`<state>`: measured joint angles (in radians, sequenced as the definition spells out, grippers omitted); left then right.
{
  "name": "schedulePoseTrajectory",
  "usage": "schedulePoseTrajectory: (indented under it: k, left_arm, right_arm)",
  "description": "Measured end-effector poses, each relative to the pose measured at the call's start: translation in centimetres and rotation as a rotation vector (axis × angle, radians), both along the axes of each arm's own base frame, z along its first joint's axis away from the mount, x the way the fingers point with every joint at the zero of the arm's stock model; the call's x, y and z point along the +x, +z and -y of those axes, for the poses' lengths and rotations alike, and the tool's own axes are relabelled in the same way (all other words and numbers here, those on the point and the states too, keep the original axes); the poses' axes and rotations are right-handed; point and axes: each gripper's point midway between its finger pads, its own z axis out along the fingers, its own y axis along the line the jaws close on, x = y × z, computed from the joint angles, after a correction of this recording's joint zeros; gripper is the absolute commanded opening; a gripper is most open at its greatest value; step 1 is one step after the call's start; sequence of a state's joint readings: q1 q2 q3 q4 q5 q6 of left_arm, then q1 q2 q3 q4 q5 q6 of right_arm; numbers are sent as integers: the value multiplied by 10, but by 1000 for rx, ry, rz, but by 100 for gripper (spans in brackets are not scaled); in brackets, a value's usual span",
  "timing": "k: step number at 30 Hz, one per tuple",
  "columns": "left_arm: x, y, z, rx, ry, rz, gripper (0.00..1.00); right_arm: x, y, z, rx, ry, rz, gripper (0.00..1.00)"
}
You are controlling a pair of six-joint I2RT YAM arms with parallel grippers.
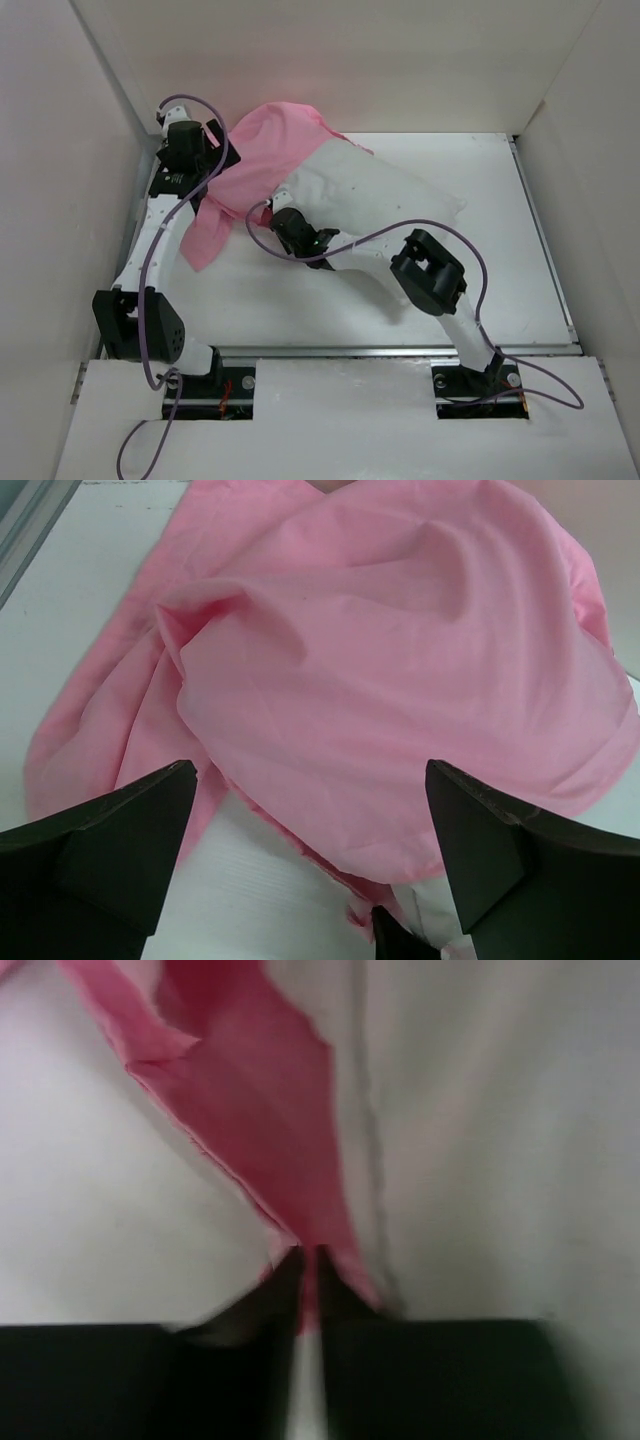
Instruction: Put the pillow into the pillowcase
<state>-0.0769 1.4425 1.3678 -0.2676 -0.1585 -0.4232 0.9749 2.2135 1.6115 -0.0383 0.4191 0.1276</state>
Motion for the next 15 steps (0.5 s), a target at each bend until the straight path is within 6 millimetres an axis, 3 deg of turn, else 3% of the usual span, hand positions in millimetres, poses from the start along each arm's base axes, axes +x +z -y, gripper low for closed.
schedulePoseTrajectory:
  k: [5,10,12,15]
  left_arm:
    - [3,-6,-11,-8,16,-14,100]
    - [2,-15,-26,-12,53,-24,100]
    - [-1,-32,-32,-19,76,-52,100]
    - [-13,-68,-36,-52,123,-126,100]
  right_arm:
    - [7,-3,28,-46,-130,51,0]
    - [-32,-25,106,-181,-236,-3,0]
    - [-50,-28,137,-234,-286,-39,0]
    - [-63,-28,159,-252,-337,-87,0]
